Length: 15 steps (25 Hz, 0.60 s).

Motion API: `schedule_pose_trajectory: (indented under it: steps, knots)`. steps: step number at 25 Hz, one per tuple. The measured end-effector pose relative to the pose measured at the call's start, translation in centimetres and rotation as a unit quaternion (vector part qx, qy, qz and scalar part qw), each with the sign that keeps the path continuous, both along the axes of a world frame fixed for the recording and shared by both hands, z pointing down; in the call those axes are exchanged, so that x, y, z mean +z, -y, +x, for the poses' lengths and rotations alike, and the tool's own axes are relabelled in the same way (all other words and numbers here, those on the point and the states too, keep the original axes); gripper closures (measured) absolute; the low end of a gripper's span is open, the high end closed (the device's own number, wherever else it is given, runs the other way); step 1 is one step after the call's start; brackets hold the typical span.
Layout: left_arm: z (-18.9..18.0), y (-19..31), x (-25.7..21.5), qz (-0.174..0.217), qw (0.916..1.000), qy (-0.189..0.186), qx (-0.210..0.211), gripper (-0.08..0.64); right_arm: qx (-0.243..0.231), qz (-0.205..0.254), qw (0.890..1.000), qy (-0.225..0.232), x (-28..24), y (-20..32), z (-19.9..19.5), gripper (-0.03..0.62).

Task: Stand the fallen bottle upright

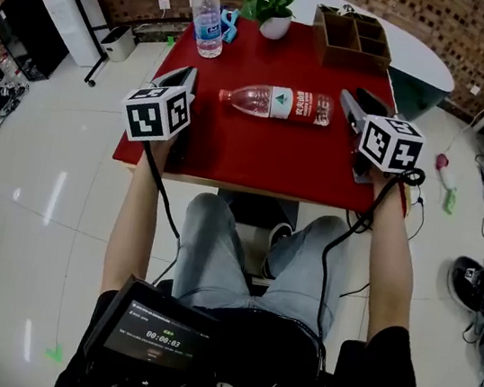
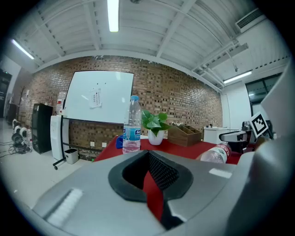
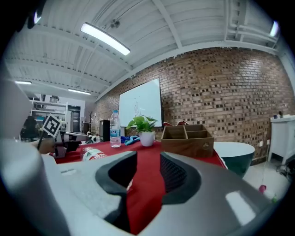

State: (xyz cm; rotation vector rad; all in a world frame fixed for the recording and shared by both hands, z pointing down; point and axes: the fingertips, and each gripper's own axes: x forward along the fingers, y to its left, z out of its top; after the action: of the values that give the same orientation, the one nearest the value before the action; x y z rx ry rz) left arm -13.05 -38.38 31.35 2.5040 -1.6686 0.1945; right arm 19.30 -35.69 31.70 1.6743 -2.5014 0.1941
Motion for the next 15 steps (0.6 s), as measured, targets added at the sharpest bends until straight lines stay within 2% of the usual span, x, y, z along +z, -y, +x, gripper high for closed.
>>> schedule_pose_trajectory:
  steps: [3, 5, 7, 8, 9, 10, 11, 13, 15]
  knots:
    - [0.0, 0.0, 0.0, 0.000, 1.0000, 0.000, 0.000, 0.554, -0.042, 0.006, 0.998, -0.055, -0.2, -0.5, -1.3, 0.377]
    - [0.0, 0.0, 0.0, 0.000, 1.0000, 0.000, 0.001, 0.554, -0.092, 0.009, 0.990, -0.102, -1.2, -1.1, -2.8, 0.331]
    - [0.0, 0.0, 0.0, 0.000, 1.0000, 0.000, 0.001, 0.554, -0.152, 0.009, 0.976, -0.156, -2.6, -1.9, -5.1, 0.302]
    - [0.0, 0.0, 0.0, 0.000, 1.0000, 0.000, 0.001, 0.554, -0.181, 0.007, 0.965, -0.192, -3.1, -2.3, -6.4, 0.291]
    - [0.0, -0.1, 0.0, 0.000, 1.0000, 0.000, 0.001, 0.554, -0.207, 0.003, 0.950, -0.235, -3.3, -2.7, -7.8, 0.284]
    - [0.0, -0.1, 0.0, 0.000, 1.0000, 0.000, 0.001, 0.554, -0.232, -0.003, 0.930, -0.285, -3.2, -3.1, -9.1, 0.281]
    - [0.0, -0.1, 0.0, 0.000, 1.0000, 0.000, 0.000, 0.554, -0.255, -0.012, 0.906, -0.338, -2.7, -3.5, -10.5, 0.279]
    - [0.1, -0.2, 0.1, 0.000, 1.0000, 0.000, 0.001, 0.554, -0.294, -0.037, 0.849, -0.438, -1.0, -4.2, -12.9, 0.279]
    - [0.1, -0.2, 0.1, 0.000, 1.0000, -0.001, 0.001, 0.554, -0.317, -0.059, 0.796, -0.513, 0.7, -4.5, -15.1, 0.279]
